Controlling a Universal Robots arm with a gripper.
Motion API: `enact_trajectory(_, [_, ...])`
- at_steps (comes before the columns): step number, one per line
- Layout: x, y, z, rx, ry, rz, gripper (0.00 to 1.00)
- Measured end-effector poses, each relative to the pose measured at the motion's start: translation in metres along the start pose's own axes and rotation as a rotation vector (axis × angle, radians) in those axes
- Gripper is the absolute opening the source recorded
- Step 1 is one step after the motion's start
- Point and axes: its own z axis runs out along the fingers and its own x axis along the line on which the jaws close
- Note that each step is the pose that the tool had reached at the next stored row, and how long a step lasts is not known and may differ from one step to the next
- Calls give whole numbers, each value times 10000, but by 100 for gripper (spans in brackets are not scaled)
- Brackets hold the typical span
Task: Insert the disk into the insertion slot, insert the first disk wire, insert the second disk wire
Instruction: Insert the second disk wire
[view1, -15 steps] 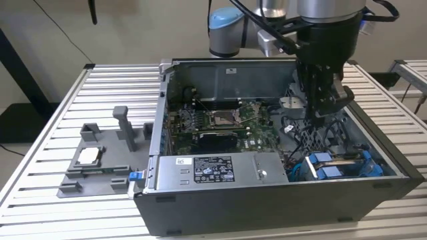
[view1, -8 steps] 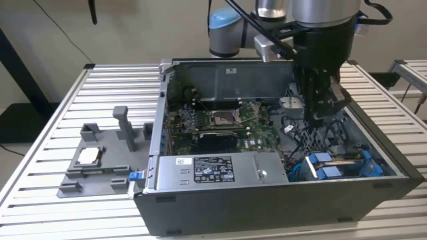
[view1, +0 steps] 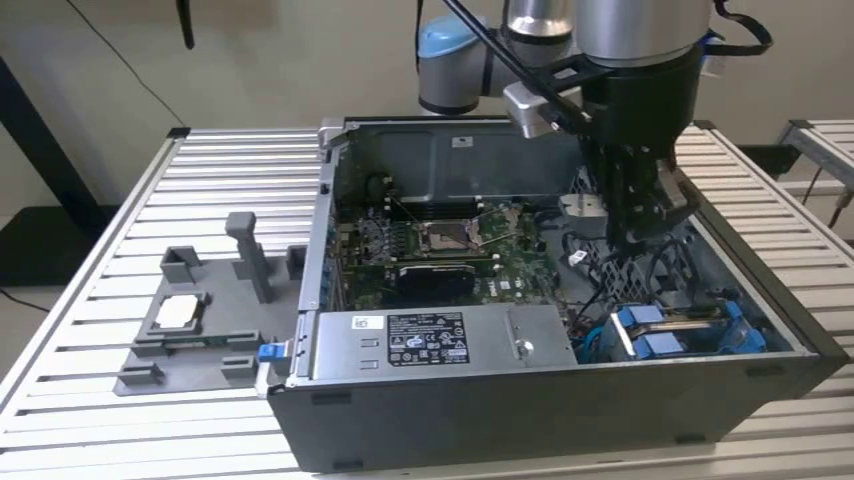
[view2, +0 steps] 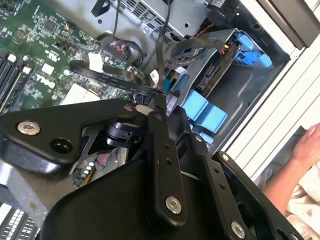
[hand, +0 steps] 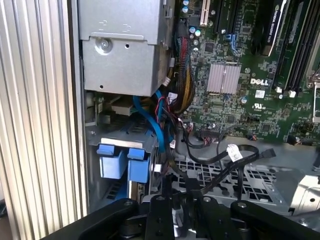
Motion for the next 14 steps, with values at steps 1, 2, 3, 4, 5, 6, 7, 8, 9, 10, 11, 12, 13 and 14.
enact_trajectory(1, [0, 5, 2, 6, -3, -31, 27])
enact_trajectory(2, [-1, 7, 4, 18, -6, -59, 27])
enact_trajectory(3, [-1, 10, 6, 38, -6, -76, 27])
enact_trajectory(4, [-2, 13, 10, 59, -3, -92, 27])
enact_trajectory(5, [-3, 16, 15, 73, 6, -109, 27])
enact_trajectory(6, [-3, 18, 20, 84, 16, -129, 27])
enact_trajectory(7, [-4, 20, 23, 97, 23, -144, 27])
enact_trajectory(8, [-4, 23, 26, 117, 32, -153, 27])
enact_trajectory(9, [-5, 27, 28, 141, 41, -161, 27])
enact_trajectory(10, [-5, 30, 30, 160, 50, -164, 27])
enact_trajectory(11, [-5, 31, 31, 169, 54, -165, 27])
enact_trajectory(12, [-5, 33, 32, 174, 58, -166, 24])
enact_trajectory(13, [-6, 35, 34, 179, 59, -165, 17])
enact_trajectory(14, [-6, 37, 36, 185, 60, -164, 17])
